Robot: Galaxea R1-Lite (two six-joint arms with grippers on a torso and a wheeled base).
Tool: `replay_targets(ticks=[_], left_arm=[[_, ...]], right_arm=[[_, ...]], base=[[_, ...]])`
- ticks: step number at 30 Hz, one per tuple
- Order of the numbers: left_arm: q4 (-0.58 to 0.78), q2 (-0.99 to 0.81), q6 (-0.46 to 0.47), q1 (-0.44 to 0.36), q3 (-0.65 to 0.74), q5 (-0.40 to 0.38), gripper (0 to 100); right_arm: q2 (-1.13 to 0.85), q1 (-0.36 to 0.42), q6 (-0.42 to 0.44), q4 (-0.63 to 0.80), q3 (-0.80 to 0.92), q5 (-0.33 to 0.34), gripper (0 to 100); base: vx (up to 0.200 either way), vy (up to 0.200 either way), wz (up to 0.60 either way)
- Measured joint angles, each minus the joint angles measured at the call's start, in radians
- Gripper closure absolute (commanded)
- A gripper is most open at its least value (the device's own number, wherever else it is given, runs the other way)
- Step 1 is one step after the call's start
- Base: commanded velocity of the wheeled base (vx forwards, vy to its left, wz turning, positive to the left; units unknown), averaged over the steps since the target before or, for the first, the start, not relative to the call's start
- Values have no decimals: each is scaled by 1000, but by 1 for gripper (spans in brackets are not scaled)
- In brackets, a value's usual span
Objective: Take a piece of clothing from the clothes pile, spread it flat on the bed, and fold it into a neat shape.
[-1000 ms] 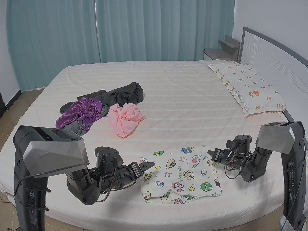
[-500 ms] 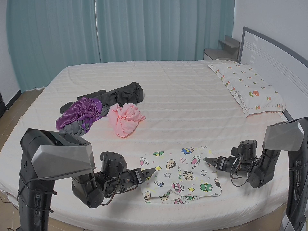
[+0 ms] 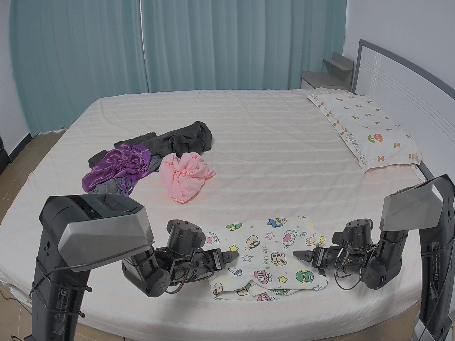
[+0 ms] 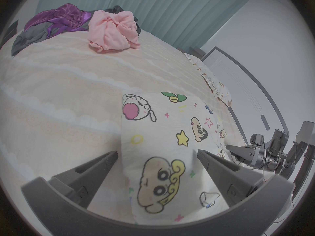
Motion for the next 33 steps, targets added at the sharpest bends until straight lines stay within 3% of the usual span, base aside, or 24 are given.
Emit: replay_targets(ticks=[1, 2, 12, 33], left_arm=[[11, 3, 1, -4, -13, 0, 100], [19, 5, 1, -7, -21, 0, 100], [19, 15, 0, -16, -42, 0, 100], [-47, 9, -56, -15, -9, 12, 100]], right_arm=[[4, 7, 0, -2, -2, 1, 0], [8, 13, 0, -3, -7, 2, 100], [41, 57, 7, -49, -34, 3, 100], [67, 59, 16, -101, -22, -2, 100]], base=[[0, 0, 0], [0, 0, 0], [0, 0, 0], [0, 10, 0]])
